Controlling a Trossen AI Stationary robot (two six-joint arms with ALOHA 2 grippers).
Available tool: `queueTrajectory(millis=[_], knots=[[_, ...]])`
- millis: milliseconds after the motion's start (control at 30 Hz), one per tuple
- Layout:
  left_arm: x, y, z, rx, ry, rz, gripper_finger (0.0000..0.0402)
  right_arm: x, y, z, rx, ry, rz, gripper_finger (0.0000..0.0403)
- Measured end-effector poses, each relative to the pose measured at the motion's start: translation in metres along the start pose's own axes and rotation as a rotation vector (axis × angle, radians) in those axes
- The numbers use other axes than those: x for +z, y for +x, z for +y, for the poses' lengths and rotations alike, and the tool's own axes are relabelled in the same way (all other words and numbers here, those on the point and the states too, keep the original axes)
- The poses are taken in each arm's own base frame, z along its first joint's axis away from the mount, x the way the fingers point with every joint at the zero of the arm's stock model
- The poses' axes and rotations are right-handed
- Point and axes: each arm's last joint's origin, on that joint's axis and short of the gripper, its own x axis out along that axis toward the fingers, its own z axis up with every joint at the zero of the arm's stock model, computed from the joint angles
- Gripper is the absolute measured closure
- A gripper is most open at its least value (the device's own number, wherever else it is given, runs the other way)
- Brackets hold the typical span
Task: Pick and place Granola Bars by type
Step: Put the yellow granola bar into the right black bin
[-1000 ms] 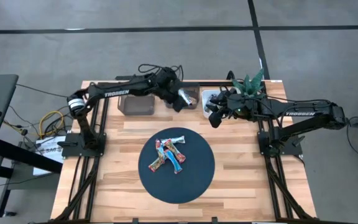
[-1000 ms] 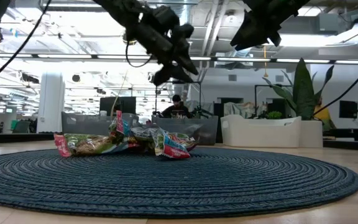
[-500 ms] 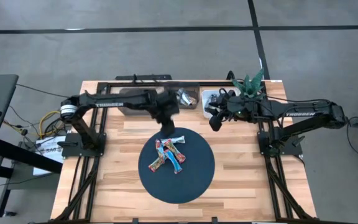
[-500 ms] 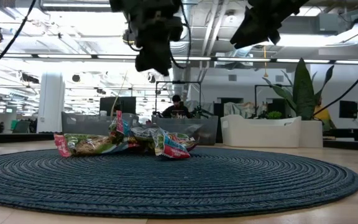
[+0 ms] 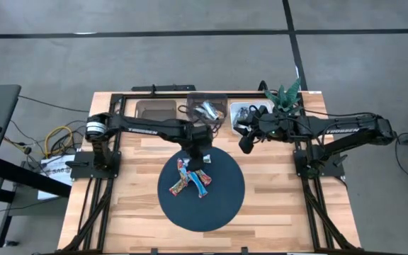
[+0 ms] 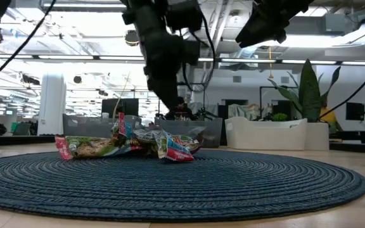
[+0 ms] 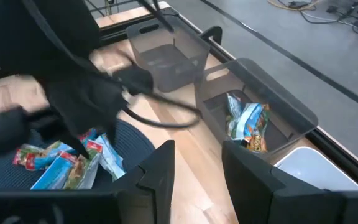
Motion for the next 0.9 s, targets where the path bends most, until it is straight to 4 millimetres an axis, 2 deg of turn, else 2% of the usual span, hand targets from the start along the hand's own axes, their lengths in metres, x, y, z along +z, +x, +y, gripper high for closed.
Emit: queueTrajectory(millis=[167,267,467,900], knots=[[-0.002,0.025,0.001,0.014,0.037,0.060,0.0242,-0.001,-0.001,0.003,0.012,-0.006,0.000,0.0278],[-0.003,0.032,0.002,0.044,0.055,0.073,0.0242,-0.001,-0.001,0.004,0.030,-0.009,0.005,0.0278],[-0.004,0.042,0.004,0.056,0.057,0.098,0.0242,-0.005,-0.001,0.005,0.215,-0.005,0.093,0.0278],[-0.005,0.044,0.002,0.011,0.067,0.108,0.0242,-0.006,-0.001,0.005,0.389,0.014,0.158,0.0278]])
